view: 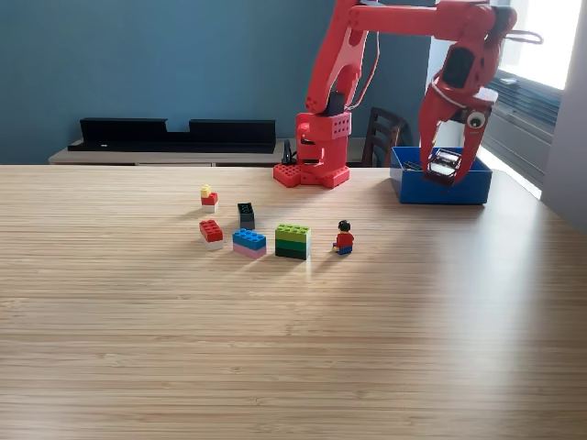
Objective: Grasp a lego block and put it in the bin.
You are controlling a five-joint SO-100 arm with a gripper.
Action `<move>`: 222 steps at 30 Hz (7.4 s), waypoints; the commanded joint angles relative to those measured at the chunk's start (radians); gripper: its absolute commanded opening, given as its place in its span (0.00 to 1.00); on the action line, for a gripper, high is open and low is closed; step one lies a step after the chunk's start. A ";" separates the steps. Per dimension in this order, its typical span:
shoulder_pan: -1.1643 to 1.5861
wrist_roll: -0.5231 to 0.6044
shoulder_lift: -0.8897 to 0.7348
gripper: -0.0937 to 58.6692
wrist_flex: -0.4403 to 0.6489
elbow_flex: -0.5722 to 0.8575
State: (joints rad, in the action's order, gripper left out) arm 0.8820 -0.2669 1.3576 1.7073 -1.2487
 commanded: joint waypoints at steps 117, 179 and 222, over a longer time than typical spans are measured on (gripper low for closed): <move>-1.229 0.209 0.255 0.00 -0.144 -0.011; -1.701 0.667 0.290 0.46 -0.324 -0.558; -1.799 0.517 0.482 0.43 -0.604 -0.900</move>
State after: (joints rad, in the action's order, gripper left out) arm -0.9035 0.2592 1.7733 1.1428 -2.1414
